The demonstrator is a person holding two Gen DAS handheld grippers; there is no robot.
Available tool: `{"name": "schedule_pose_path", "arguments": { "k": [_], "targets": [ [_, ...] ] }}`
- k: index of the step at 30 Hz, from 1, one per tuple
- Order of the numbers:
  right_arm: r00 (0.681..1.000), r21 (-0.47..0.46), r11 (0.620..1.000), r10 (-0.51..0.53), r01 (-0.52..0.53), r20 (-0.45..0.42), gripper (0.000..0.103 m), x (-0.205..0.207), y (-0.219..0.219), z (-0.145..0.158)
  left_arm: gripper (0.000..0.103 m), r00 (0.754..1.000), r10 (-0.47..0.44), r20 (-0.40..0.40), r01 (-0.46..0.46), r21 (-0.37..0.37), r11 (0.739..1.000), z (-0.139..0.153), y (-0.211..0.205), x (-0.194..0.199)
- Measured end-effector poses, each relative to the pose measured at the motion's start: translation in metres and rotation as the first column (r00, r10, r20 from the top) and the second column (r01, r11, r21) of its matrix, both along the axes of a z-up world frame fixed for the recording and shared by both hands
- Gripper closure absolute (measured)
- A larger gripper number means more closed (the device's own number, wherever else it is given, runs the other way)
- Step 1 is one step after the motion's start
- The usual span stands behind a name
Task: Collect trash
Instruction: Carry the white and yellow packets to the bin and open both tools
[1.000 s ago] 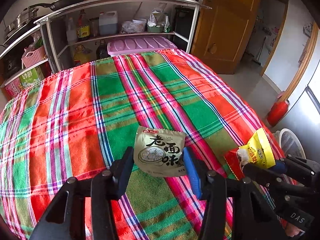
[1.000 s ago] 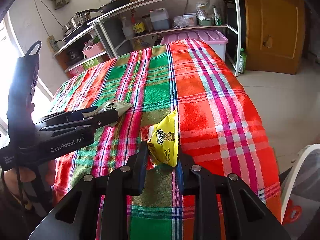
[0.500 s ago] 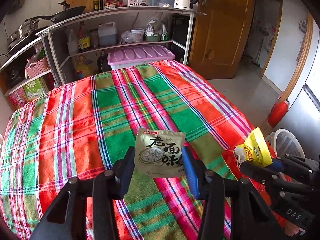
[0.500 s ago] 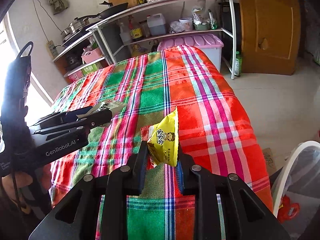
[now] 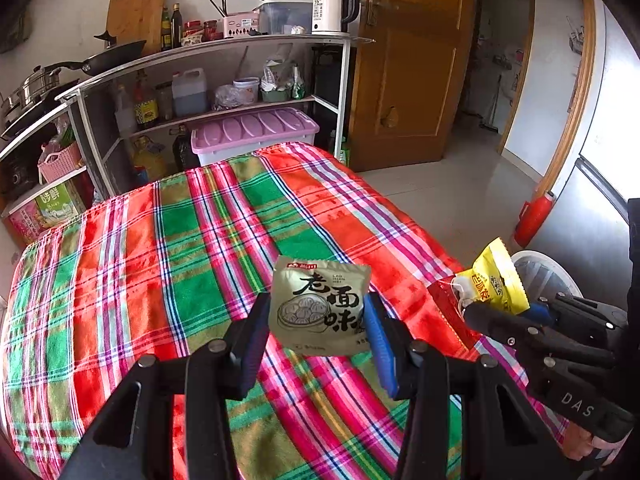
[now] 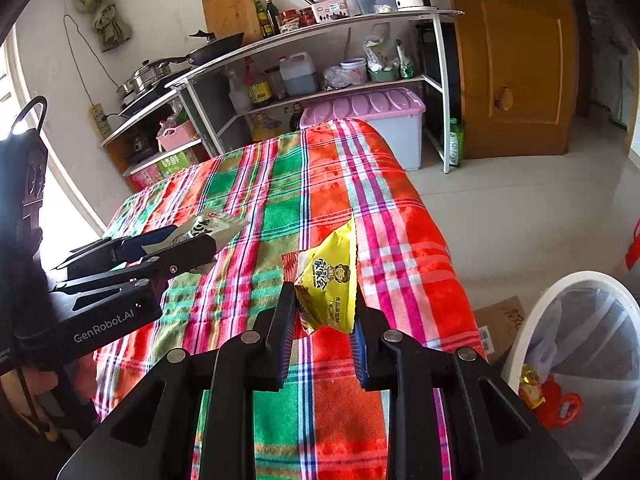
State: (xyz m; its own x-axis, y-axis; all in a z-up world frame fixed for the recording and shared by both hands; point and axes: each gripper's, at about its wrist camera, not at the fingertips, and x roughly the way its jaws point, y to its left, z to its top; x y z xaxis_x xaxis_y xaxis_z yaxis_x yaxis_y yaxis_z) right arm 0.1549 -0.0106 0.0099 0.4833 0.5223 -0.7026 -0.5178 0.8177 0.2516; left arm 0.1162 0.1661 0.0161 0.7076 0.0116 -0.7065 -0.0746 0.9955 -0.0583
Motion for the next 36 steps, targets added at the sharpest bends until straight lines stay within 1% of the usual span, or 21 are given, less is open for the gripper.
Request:
{"name": "schedule_pose_path", "arguments": {
  "k": [11,20,30,36],
  "targets": [
    [0.994,0.007,0.995,-0.096,0.096,0.049,0.078,-0.014,-0.059,0.021,0.054,0.995,-0.098,0.035,0.098,-0.002,0.995,0.014,-0.063,-0.004],
    [0.976,0.015,0.979,-0.205,0.204,0.075,0.078,-0.020,-0.122,0.032,0.054,0.979,-0.198,0.042,0.198,-0.001,0.980,0.018,-0.127,0.002],
    [0.946,0.017,0.949,-0.314,0.314,0.079,0.078,-0.026,-0.188,0.033,0.054,0.959,-0.282,0.028,0.282,0.000,0.959,0.016,-0.191,0.014],
    [0.926,-0.008,0.927,-0.373,0.374,0.063,0.078,-0.024,-0.225,0.022,0.054,0.945,-0.327,0.006,0.328,-0.014,0.945,0.006,-0.229,0.024]
  ]
}}
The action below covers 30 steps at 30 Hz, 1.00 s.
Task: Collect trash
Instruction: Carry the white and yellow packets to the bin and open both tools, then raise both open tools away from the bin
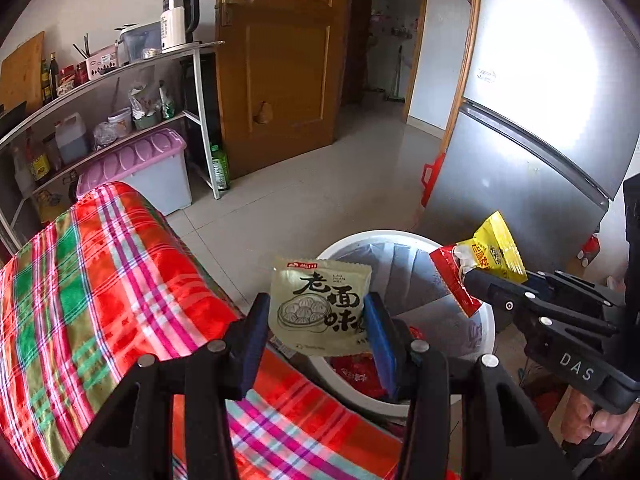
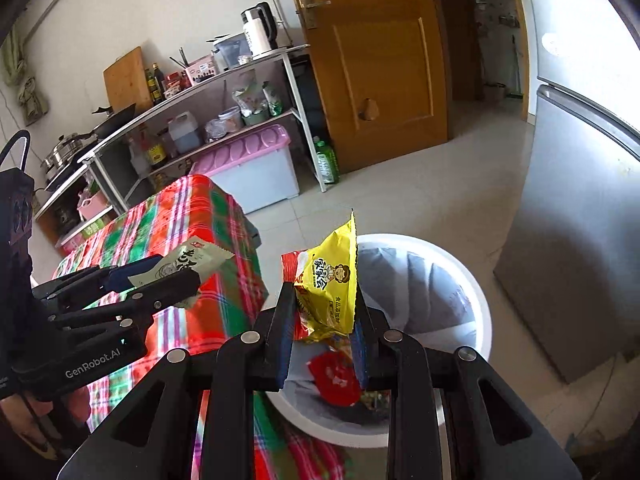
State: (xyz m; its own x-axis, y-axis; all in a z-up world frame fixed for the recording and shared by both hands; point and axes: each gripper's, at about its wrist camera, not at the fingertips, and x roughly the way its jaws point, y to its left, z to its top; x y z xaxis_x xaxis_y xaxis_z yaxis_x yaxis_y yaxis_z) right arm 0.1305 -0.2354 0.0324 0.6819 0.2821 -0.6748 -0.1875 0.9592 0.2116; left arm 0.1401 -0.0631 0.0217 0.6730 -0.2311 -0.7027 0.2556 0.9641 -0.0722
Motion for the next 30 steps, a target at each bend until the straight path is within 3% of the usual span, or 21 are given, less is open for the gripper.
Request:
{"name": "schedule_pose_path", "arguments": {
  "k": [9,18,22,24,30],
  "targets": [
    [0.995,-0.033,0.997,-0.067,0.065,-0.071,0.078,0.007,-0.037,-0.030,0.053,0.994,-0.058,-0.087,0.057,-0.018,0.998,-0.028,-0.039,0.015],
    [0.988,-0.063,0.996,-0.076,0.068,-0.133,0.076,0.020,-0.043,-0.055,0.052,0.992,-0.039,-0.118,0.039,-0.006,0.999,-0.040,-0.045,0.023],
    [0.988,-0.067,0.995,-0.088,0.080,-0.126,0.070,0.019,-0.045,-0.056,0.031,0.993,-0.022,-0.114,0.021,-0.011,1.000,-0.039,-0.042,0.024],
    [0.988,-0.064,0.995,-0.090,0.082,-0.123,0.060,0.019,-0.046,-0.056,0.031,0.994,-0.013,-0.109,0.012,-0.005,1.000,-0.039,-0.041,0.023],
    [0.988,-0.069,0.993,-0.103,0.095,-0.118,0.059,0.015,-0.045,-0.055,0.031,0.995,0.001,-0.102,-0.002,-0.012,1.000,-0.035,-0.036,0.019]
  ]
}}
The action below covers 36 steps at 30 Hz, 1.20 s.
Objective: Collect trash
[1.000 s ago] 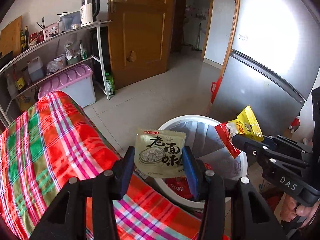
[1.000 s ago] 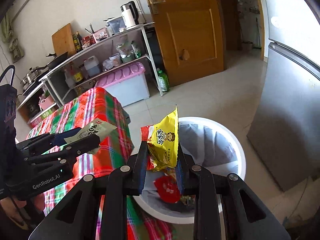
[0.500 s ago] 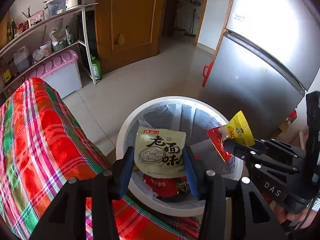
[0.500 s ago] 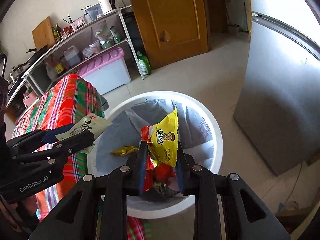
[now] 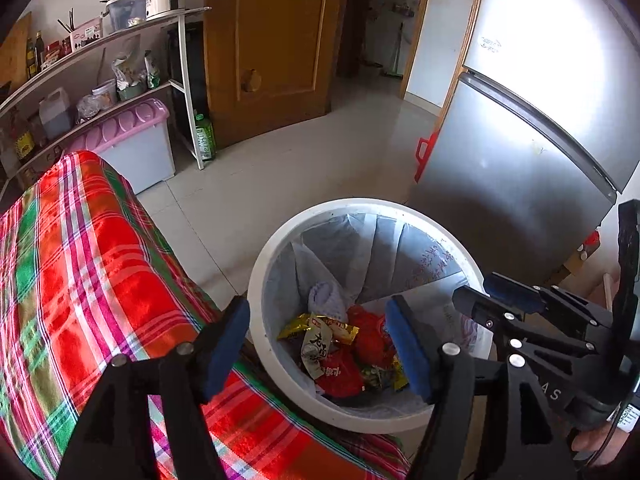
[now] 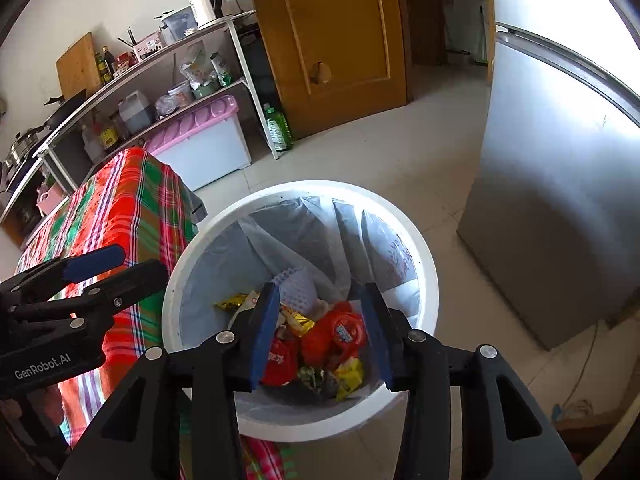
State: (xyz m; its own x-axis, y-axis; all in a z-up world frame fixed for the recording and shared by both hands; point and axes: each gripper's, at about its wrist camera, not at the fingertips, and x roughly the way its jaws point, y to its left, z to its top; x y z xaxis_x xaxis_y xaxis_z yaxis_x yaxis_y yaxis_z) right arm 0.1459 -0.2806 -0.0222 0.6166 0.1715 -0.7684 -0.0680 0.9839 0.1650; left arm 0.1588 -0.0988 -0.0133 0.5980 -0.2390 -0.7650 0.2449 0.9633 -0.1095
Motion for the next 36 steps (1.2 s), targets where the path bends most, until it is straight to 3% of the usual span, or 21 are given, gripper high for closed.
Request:
{"name": "schedule_pose_path", "arguments": {
  "k": [13,17,26,36],
  "targets": [
    [0.990,-0.041,0.997,-0.058,0.064,0.129,0.059,-0.043,0.011,0.031,0.030,0.991,0.087,0.105,-0.086,-0.014,0.996,0.021,0.026,-0.038],
    [0.983,-0.055,0.995,-0.067,0.077,0.169,0.059,-0.059,0.018,0.039,0.026,0.977,0.103,0.185,-0.114,0.048,0.992,0.029,0.030,-0.059],
    [0.975,-0.079,0.993,-0.073,0.091,0.209,0.059,-0.092,0.032,0.043,0.026,0.973,0.115,0.199,-0.117,0.002,0.993,0.034,0.043,-0.087],
    [0.974,-0.074,0.992,-0.084,0.102,0.209,0.059,-0.115,0.037,0.039,0.026,0.967,0.128,0.220,-0.133,0.009,0.991,0.034,0.044,-0.107]
  ]
}}
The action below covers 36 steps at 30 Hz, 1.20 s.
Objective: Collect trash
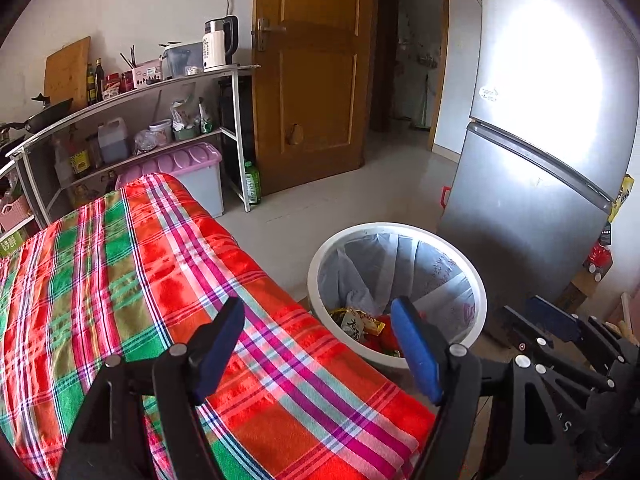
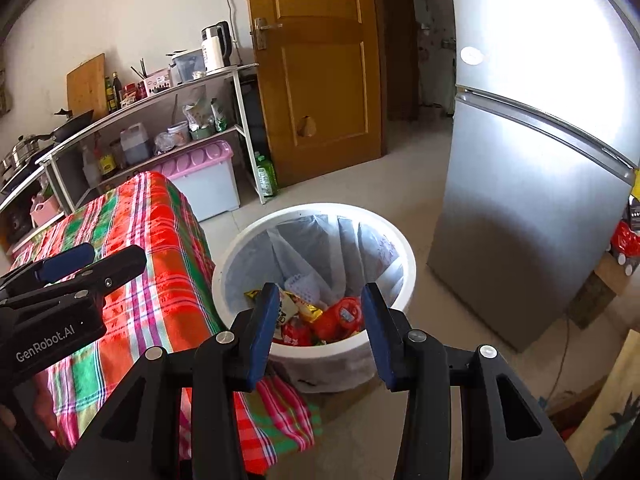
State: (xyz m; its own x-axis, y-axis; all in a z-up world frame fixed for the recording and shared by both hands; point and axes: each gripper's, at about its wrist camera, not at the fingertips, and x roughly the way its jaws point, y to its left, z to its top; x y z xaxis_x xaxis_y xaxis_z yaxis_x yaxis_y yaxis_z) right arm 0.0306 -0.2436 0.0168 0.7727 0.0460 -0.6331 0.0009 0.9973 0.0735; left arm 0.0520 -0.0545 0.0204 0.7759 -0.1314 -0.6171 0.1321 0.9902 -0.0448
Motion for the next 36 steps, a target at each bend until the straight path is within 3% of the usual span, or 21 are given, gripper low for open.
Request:
{"name": "schedule_pose_path", "arguments": {
  "k": [36],
  "targets": [
    [1.000,-0.005,1.000,0.015,-0.015,0.002,0.059,-0.005,0.009,-0.001,0.025,1.000,0.020,-0.023,-0.020,-0.003,1.000,-0.005,0.004,-0.008]
  ]
}}
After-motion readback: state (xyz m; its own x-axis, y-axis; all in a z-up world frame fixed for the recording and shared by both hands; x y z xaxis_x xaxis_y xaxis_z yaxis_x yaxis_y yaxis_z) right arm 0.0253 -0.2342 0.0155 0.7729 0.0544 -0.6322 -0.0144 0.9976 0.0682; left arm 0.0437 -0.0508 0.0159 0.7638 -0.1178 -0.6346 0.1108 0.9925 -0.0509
